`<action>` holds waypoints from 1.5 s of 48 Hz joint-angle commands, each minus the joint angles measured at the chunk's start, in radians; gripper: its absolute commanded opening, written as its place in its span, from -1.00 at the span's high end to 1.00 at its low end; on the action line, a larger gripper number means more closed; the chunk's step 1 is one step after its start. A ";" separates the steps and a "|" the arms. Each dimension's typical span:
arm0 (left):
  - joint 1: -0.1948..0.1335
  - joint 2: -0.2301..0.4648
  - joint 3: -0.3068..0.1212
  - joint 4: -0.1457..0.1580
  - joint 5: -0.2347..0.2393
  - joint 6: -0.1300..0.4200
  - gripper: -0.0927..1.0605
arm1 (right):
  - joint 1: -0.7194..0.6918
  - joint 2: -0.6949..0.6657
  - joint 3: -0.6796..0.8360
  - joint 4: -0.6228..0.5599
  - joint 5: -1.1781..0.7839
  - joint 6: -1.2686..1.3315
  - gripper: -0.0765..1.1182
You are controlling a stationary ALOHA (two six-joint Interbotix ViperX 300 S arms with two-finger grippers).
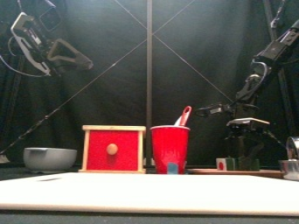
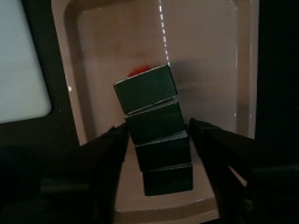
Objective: Place sushi on board then cut the sushi with the knife then place the pieces on the plate
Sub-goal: Place the sushi on the board
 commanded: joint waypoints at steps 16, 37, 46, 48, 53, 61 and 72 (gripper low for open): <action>0.003 0.000 -0.014 0.000 -0.009 -0.002 0.87 | 0.005 -0.181 -0.014 0.219 0.107 0.052 -0.10; 0.003 0.000 -0.009 0.000 -0.008 -0.002 0.87 | 0.342 -0.293 -0.037 0.095 0.078 0.796 -0.11; 0.003 0.000 -0.009 -0.002 -0.008 0.000 0.87 | 0.515 -0.249 -0.084 -0.143 0.064 1.287 -0.11; 0.003 0.000 -0.009 0.000 -0.008 -0.002 0.87 | 0.551 -0.233 -0.097 -0.201 0.064 1.393 -0.11; 0.003 0.000 -0.009 -0.002 -0.006 -0.002 0.87 | 0.632 -0.189 -0.132 -0.354 0.069 1.644 -0.11; 0.002 0.000 -0.009 -0.002 -0.005 -0.003 0.87 | 0.741 -0.077 -0.209 -0.581 0.109 2.052 -0.11; 0.002 0.000 -0.006 -0.002 0.002 -0.003 0.87 | 0.857 0.103 -0.377 -0.744 0.304 2.491 -0.11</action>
